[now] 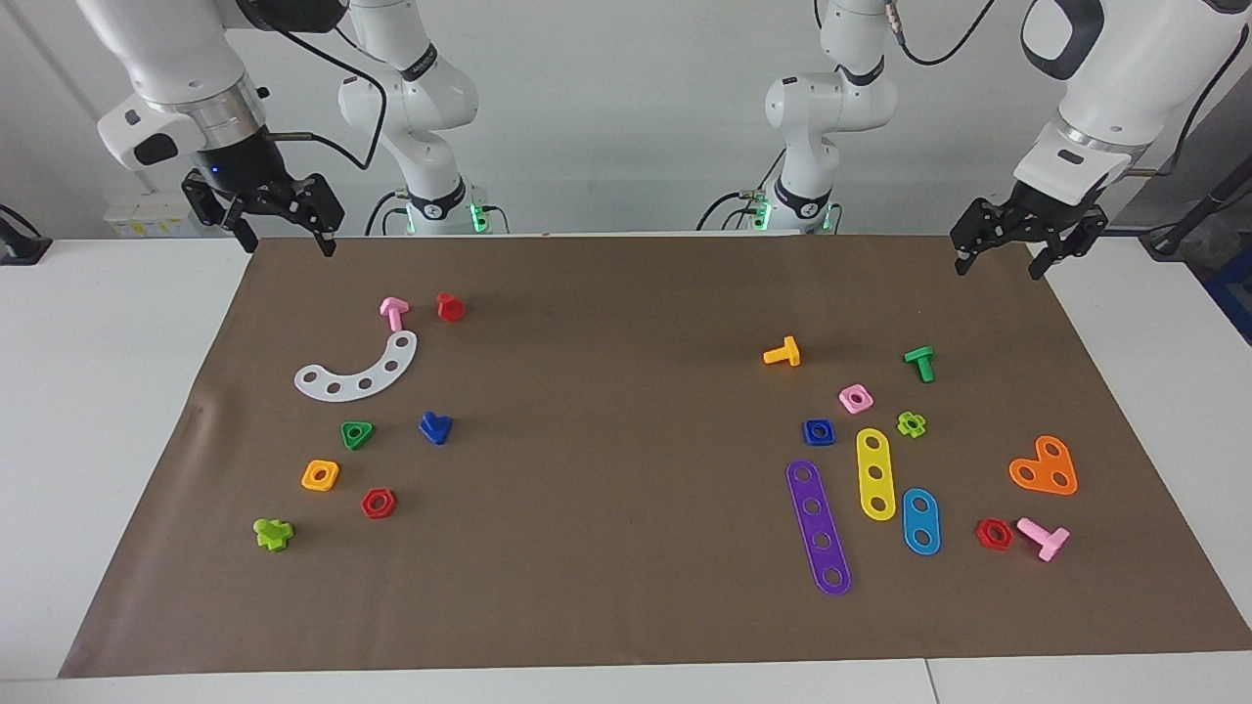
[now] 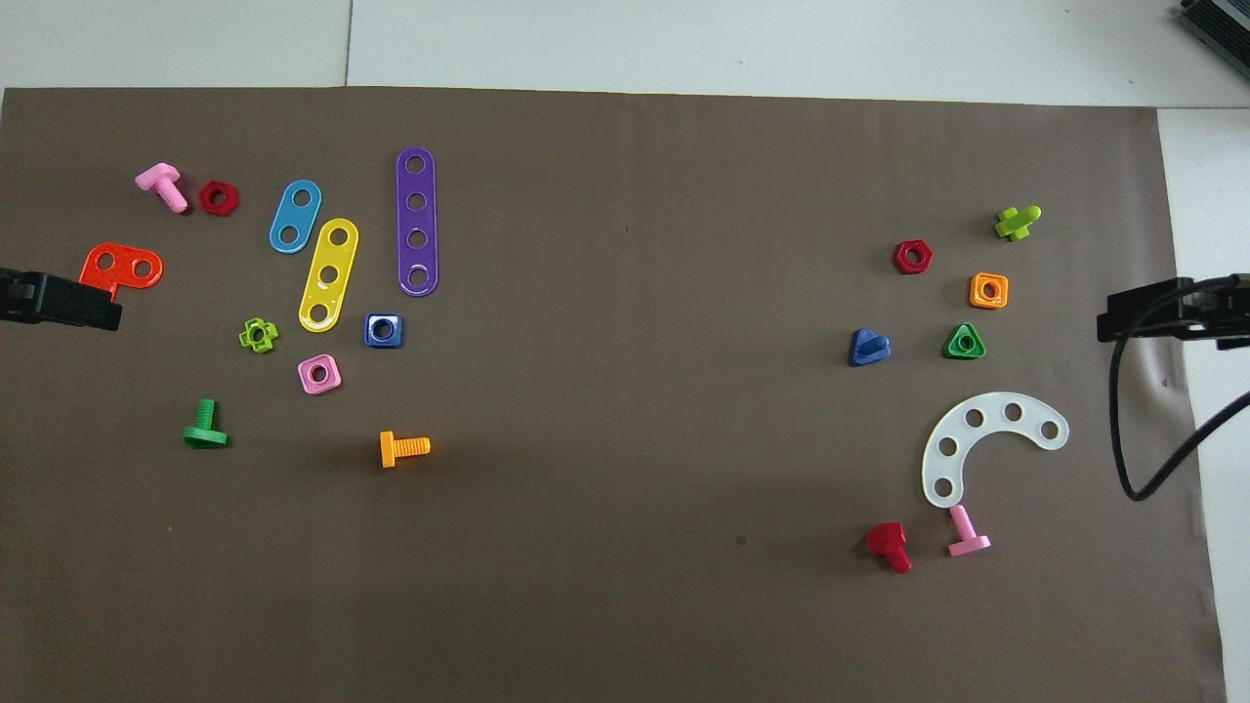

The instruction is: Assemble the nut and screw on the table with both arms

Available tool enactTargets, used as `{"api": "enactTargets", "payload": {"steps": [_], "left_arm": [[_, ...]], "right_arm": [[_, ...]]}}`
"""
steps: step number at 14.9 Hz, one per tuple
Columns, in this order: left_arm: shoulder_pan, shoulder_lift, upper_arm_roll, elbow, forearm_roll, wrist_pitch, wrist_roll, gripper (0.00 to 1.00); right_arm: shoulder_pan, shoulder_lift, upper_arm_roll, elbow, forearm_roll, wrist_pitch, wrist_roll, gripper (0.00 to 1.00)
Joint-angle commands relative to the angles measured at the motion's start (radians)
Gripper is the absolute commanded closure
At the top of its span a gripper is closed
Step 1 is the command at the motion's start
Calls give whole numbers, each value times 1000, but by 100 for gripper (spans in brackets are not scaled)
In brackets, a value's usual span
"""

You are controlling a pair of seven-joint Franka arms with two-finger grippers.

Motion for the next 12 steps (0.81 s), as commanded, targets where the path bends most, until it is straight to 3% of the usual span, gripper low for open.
{"api": "enactTargets", "payload": {"steps": [1,5,9,12], "left_arm": [[2,-20,-1,-23,17,20,11,0],[3,-20,-1,-23,17,18,11,0],[3,-20,-1,-23,17,18,11,0],[3,-20,-1,-23,17,18,11,0]], "right_arm": [[3,-12,6,-28,0,25,25,0],[9,9,12,-43,6,68,36,0],[9,0,55,-203,14,267,48,0],[9,26,67,-235,15,295,45,0]]}}
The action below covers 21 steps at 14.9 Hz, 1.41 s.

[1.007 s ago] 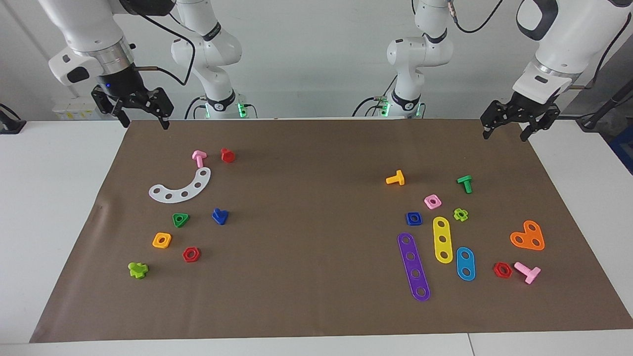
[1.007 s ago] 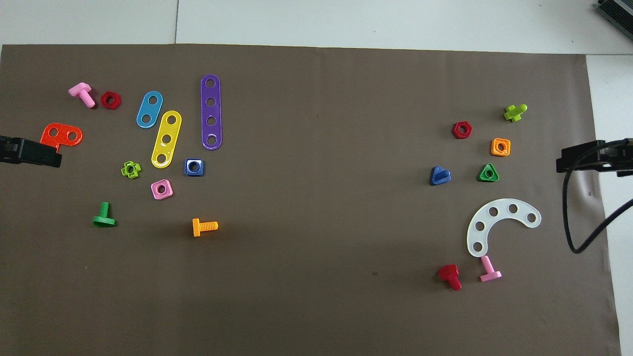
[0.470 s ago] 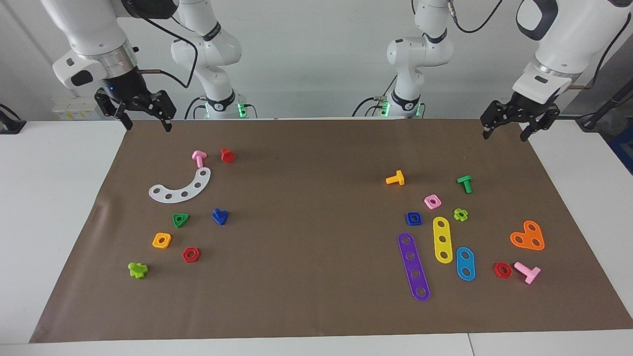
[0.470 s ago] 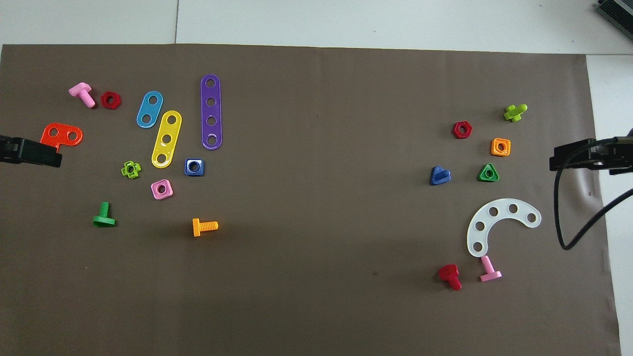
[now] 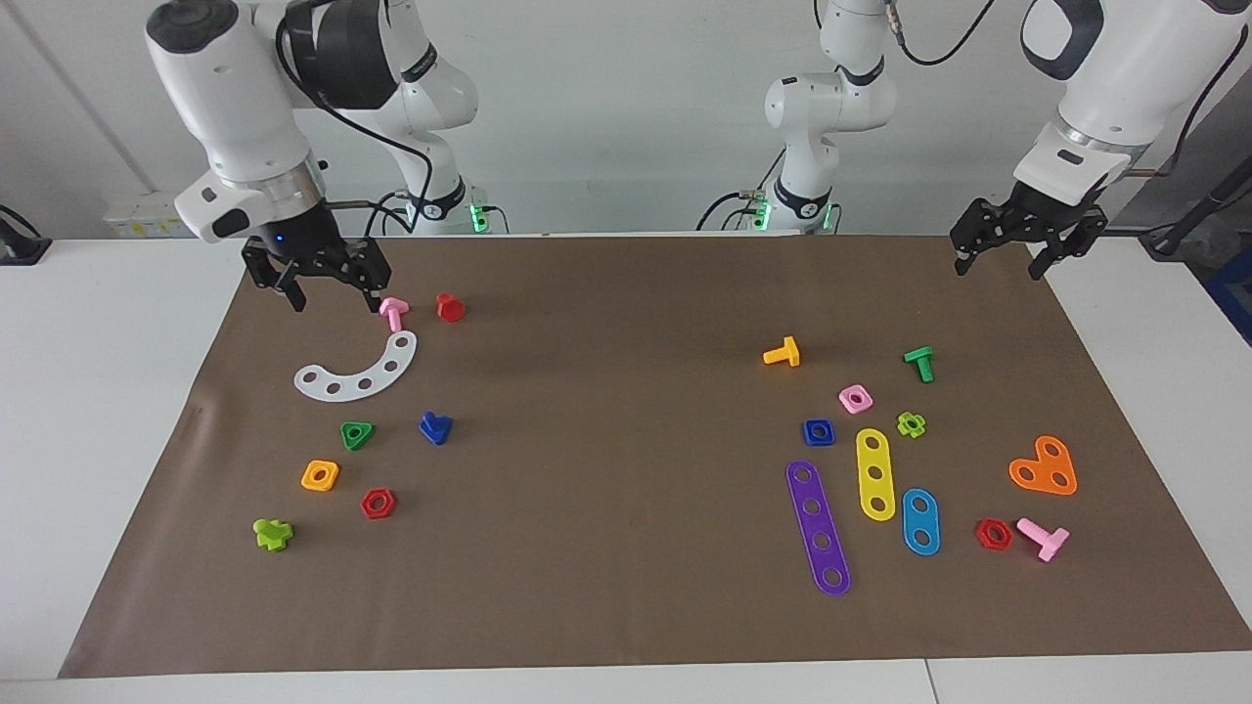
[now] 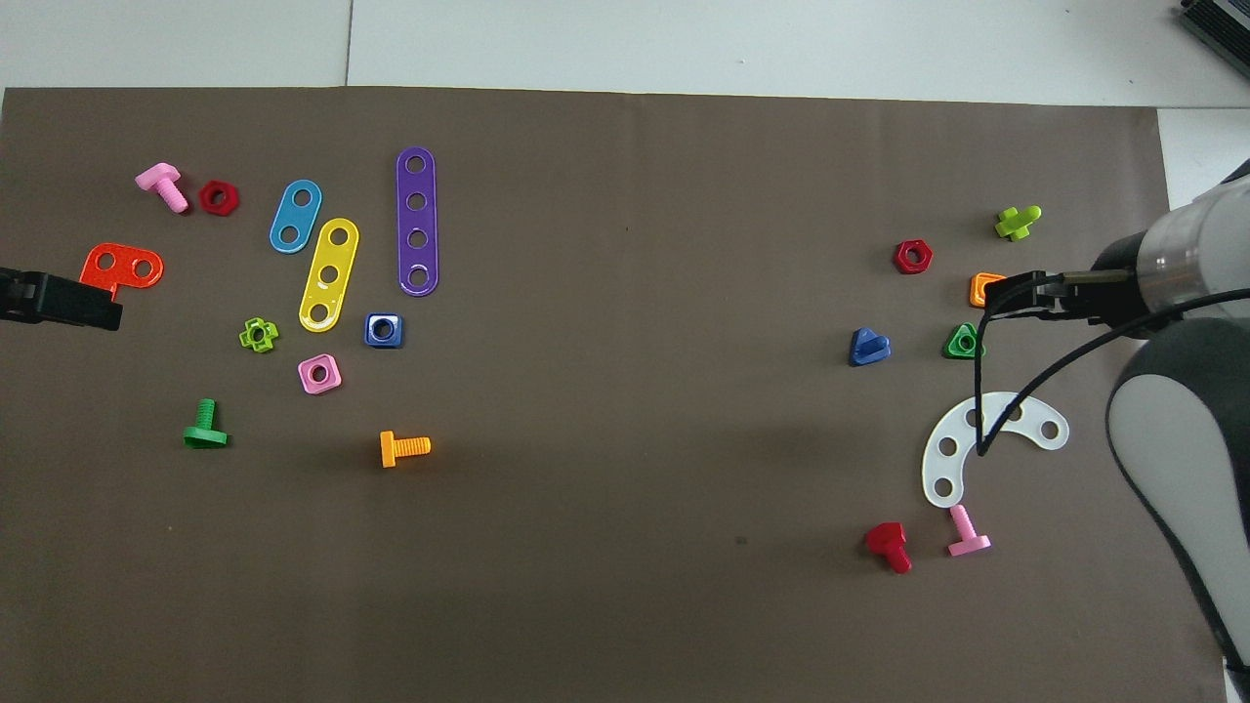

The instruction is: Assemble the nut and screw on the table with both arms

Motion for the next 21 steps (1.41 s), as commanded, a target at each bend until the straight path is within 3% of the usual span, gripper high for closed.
{"api": "enactTargets", "payload": {"steps": [1,4,13,21], "left_arm": [[3,-20,-1,-23,17,18,11,0],[3,-20,-1,-23,17,18,11,0],[3,-20,-1,-23,17,18,11,0],[3,-20,-2,-23,17,18,11,0]], "right_arm": [[-5,-9,9,-68,11,37,11,0],[-5,6,18,-131,11,124,8,0],[-5,186,59,-222,11,436,-22,0],[-3,213,59,-375,11,638,-57,0]]}}
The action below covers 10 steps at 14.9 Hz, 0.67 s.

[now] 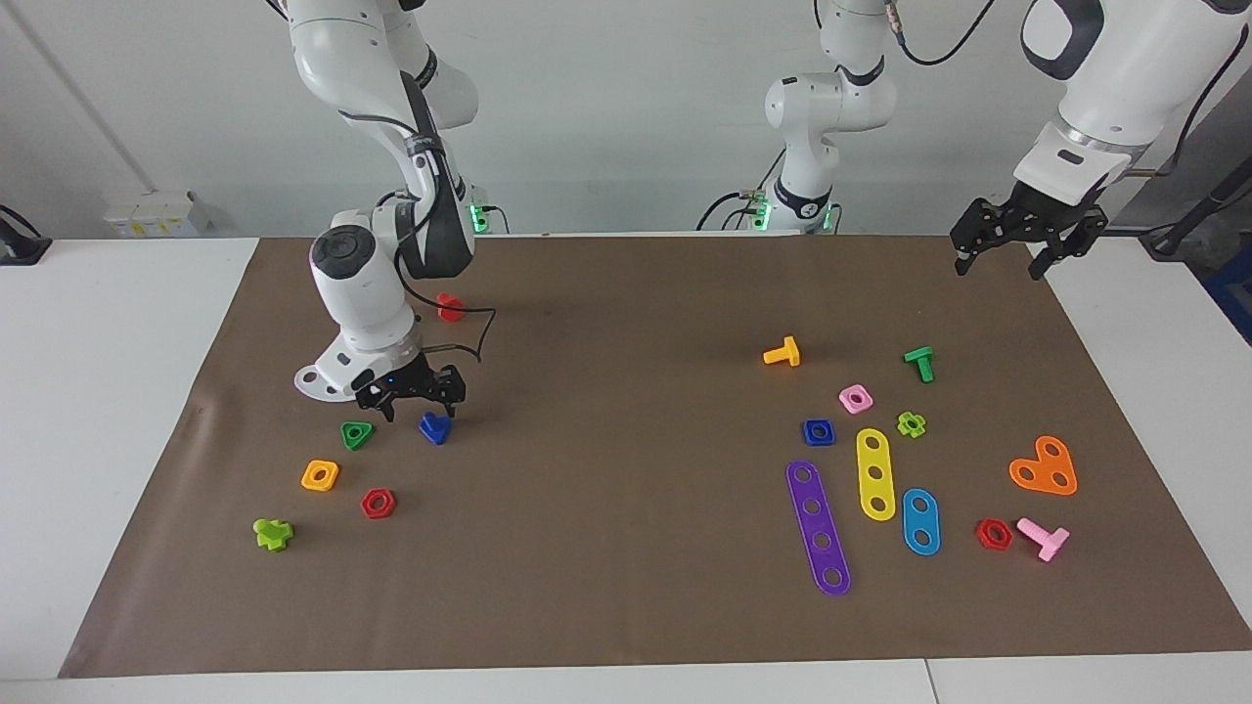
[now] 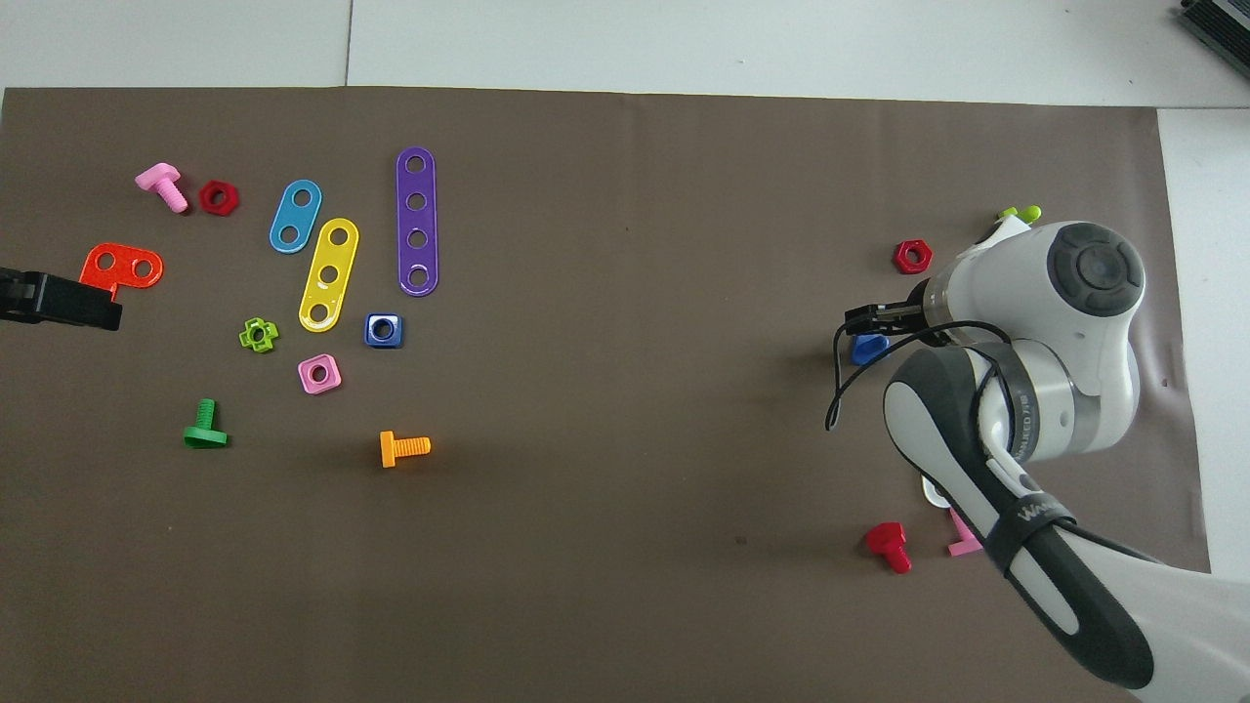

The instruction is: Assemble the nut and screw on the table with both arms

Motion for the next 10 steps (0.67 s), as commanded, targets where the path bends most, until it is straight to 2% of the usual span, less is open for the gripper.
{"api": "enactTargets", "payload": {"steps": [1,4,6,7,9,10], "left_arm": [[3,-20,-1,-23,17,18,8,0],[-7,-20,-2,-23,17,18,10,0],[-17,-22,-13,-28,17,20,5,0],[-27,-22,-13,-29,17,20,5,0],[-30,-22,-13,-29,17,31,5,0],[-29,-22,-13,-28,17,35,5,0]], "right_arm": [[-5,-4,5,-63,11,114,-36,0],[-5,7,5,-74,11,128,-35,1],[-5,8,5,-74,11,128,-37,5],[-5,8,5,-74,11,128,-37,10],[-5,10,5,-74,11,128,-53,33],[-5,10,5,-74,11,128,-56,39]]}}
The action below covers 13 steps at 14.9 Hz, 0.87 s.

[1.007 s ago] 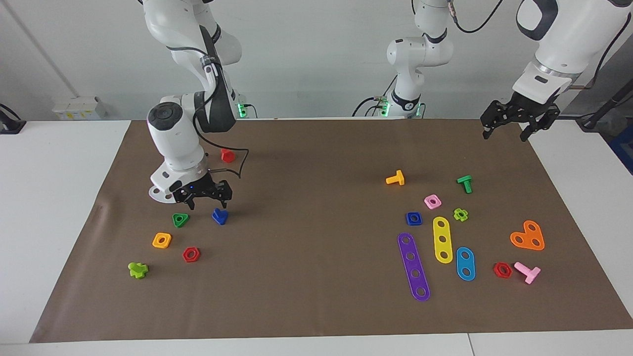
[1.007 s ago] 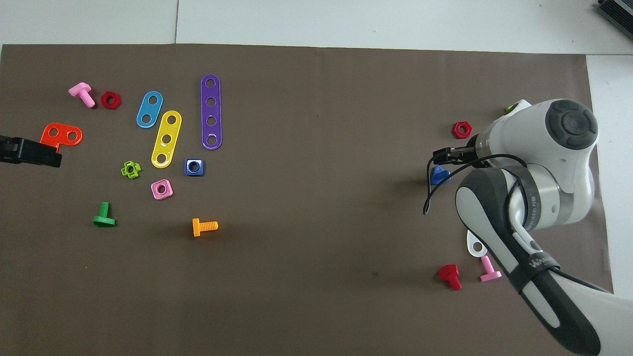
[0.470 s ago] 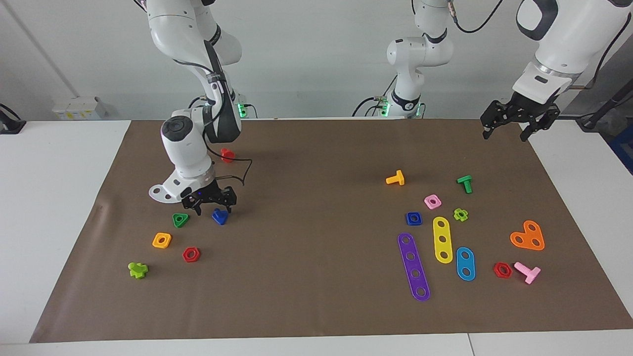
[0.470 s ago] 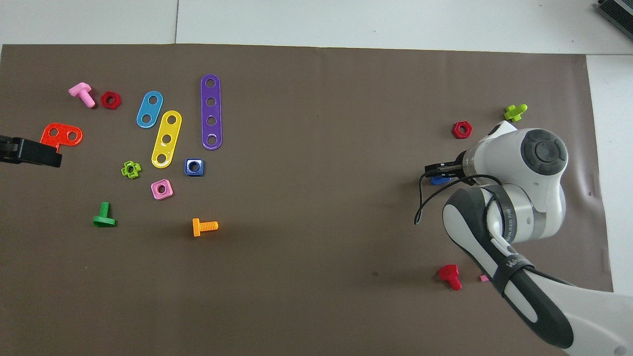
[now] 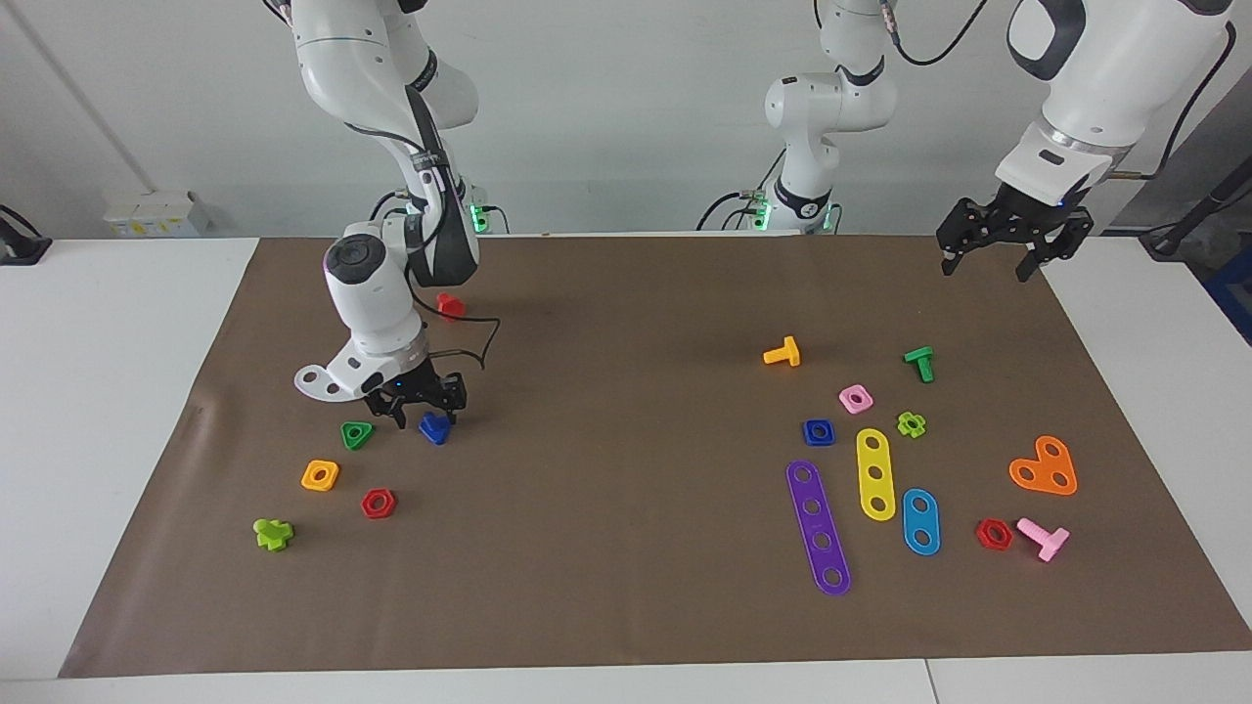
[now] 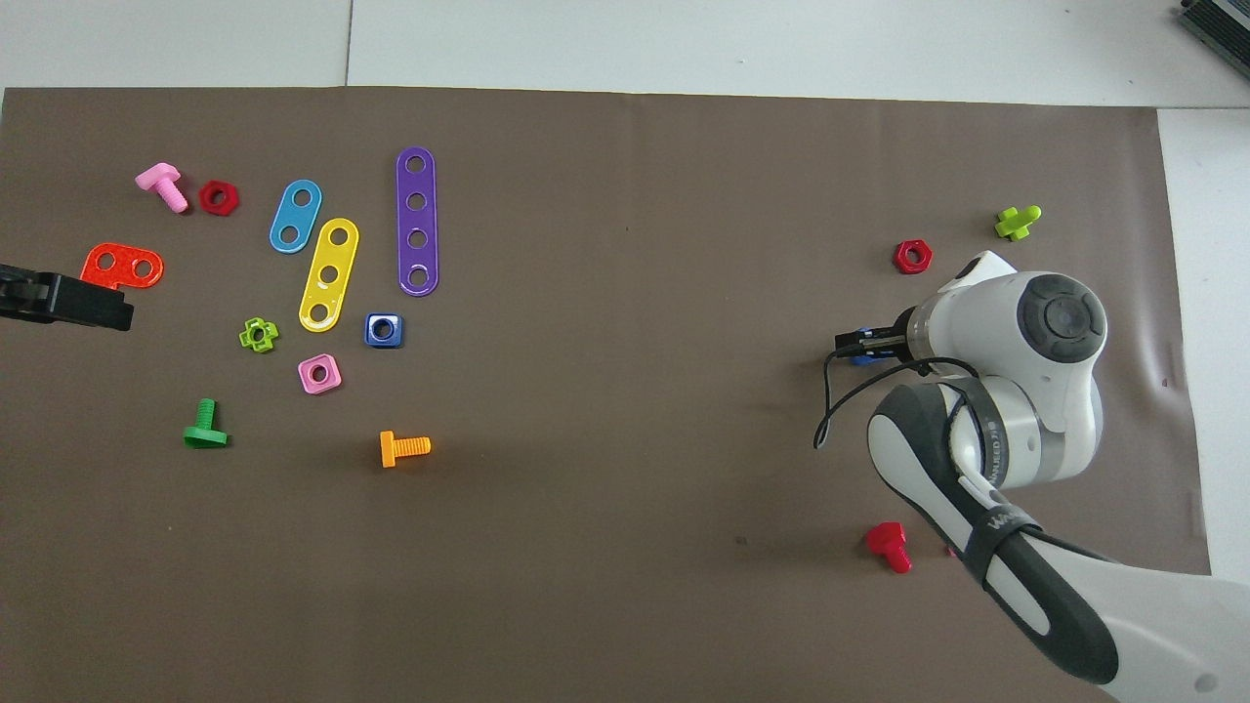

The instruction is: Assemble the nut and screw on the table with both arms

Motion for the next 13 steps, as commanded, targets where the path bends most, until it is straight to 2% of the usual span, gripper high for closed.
{"api": "enactTargets", "payload": {"steps": [1,2,6,8,9,10,11,13], "left_arm": [[-12,-22,8,-26,17,32,6,0],[-12,-20,8,-23,17,32,6,0],[-10,-19,8,-19,17,33,6,0],[-10,-19,9,-19,17,35,8,0],[-9,-19,8,-19,17,35,8,0],[-9,-19,9,-17,17,35,8,0],[-9,-17,9,-17,17,35,8,0],[-9,-18,8,-17,17,35,8,0]], "right_arm": [[-5,-1,5,-12,11,23,-38,45],[-5,-1,5,-12,11,23,-36,49],[-5,-1,5,-12,11,21,-38,51],[-5,-1,5,-12,11,21,-38,56],[-5,-1,5,-12,11,21,-38,69],[-5,-1,5,-11,11,21,-38,92],[-5,-1,5,-9,11,21,-38,100],[-4,2,5,-5,11,21,-21,100]]}}
